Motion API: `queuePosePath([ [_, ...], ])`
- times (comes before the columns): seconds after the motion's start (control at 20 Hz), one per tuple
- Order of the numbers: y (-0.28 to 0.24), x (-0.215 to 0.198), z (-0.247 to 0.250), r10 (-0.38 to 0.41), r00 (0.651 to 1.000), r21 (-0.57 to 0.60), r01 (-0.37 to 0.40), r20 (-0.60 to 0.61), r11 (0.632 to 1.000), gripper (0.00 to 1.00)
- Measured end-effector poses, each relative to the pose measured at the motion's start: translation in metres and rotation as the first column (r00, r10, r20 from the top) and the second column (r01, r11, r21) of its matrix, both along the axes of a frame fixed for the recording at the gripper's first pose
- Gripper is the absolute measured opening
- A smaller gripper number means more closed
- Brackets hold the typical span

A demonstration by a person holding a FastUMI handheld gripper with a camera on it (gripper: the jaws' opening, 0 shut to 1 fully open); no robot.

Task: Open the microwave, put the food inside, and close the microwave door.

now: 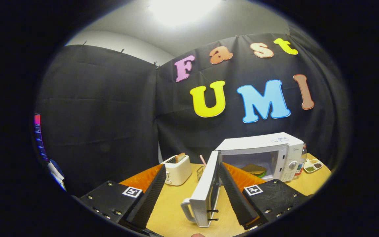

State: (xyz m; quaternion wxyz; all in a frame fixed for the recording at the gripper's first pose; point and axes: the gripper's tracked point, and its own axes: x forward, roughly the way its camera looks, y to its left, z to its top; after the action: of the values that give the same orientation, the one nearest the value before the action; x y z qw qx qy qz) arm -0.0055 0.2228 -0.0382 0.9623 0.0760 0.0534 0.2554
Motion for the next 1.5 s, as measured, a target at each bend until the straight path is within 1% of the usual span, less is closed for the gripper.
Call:
queuePosePath([
  [0.15, 0.028, -0.015, -0.005, 0.075, 0.997, -0.011, -0.075, 0.004, 0.997, 0.97],
  [0.35, 0.057, -0.032, -0.028, 0.161, 0.986, -0.018, -0.162, -0.052, 0.987, 0.97],
  [0.5, 0.072, -0.042, -0.058, 0.209, 0.972, -0.042, -0.215, -0.11, 0.976, 0.97],
  [0.75, 0.084, -0.043, -0.109, 0.259, 0.946, -0.093, -0.281, -0.195, 0.955, 0.97],
  [0.9, 0.086, -0.039, -0.128, 0.269, 0.935, -0.108, -0.3, -0.232, 0.948, 0.96],
  [0.95, 0.086, -0.036, -0.133, 0.261, 0.935, -0.116, -0.294, -0.238, 0.949, 0.94],
  [1.0, 0.085, -0.034, -0.139, 0.258, 0.934, -0.122, -0.295, -0.248, 0.948, 0.79],
  [1.05, 0.083, -0.029, -0.145, 0.244, 0.936, -0.138, -0.284, -0.254, 0.949, 0.77],
  [1.15, 0.071, -0.016, -0.152, 0.204, 0.946, -0.163, -0.249, -0.252, 0.955, 0.43],
  [1.2, 0.066, -0.008, -0.156, 0.177, 0.952, -0.174, -0.224, -0.251, 0.959, 0.28],
  [1.25, 0.06, -0.003, -0.156, 0.169, 0.954, -0.17, -0.215, -0.249, 0.962, 0.19],
  [1.3, 0.059, -0.004, -0.157, 0.168, 0.951, -0.167, -0.216, -0.259, 0.962, 0.01],
  [1.4, 0.054, 0.001, -0.16, 0.159, 0.954, -0.201, -0.213, -0.255, 0.956, 0.01],
  [1.5, 0.046, 0.003, -0.16, 0.15, 0.955, -0.202, -0.205, -0.256, 0.958, 0.01],
])
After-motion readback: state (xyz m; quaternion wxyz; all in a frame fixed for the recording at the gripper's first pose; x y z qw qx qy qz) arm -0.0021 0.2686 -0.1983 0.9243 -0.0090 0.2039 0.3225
